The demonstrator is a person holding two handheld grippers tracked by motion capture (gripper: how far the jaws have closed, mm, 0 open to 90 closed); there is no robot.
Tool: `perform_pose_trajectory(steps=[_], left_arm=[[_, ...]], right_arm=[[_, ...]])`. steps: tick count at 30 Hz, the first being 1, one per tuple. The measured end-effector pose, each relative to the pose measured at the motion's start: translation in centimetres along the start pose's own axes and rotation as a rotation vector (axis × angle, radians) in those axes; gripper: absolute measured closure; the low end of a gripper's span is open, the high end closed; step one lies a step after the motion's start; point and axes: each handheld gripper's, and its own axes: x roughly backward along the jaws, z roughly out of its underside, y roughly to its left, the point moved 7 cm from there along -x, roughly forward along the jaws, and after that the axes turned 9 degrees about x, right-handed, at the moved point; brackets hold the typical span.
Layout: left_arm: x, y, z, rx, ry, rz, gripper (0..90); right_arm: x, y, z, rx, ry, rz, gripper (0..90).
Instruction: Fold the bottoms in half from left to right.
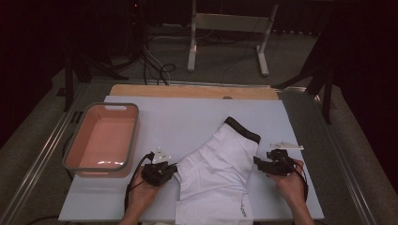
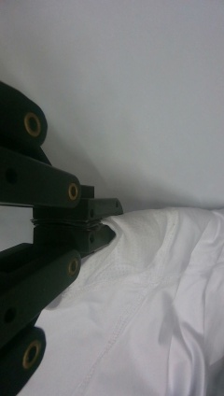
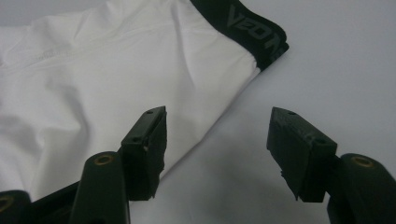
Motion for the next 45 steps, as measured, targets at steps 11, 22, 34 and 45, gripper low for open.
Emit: perform_pose_trajectory(steps=[11, 22, 34, 45], left_arm=[[1.3, -0.6, 1.1, -0.020, 0.006, 0.010, 88.6], [2.7, -0.5, 2.4, -0.023, 0.015, 0.002, 88.5], [4.1, -1.1, 4.0, -0.022, 0.021, 0.009, 88.5], [4.3, -1.5, 5.7, -0.033, 0.056, 0.023, 88.3]], right_arm=[[-0.6, 1.1, -0.8, 0.016, -0.007, -0.024, 38.0], [-1.5, 1.8, -1.2, 0.015, 0.000, -0.042, 39.7], [-2.3, 3.2, -2.1, 0.024, -0.002, -0.060, 41.3], [-2.7, 4.0, -2.3, 0.038, 0.000, -0.073, 41.4]])
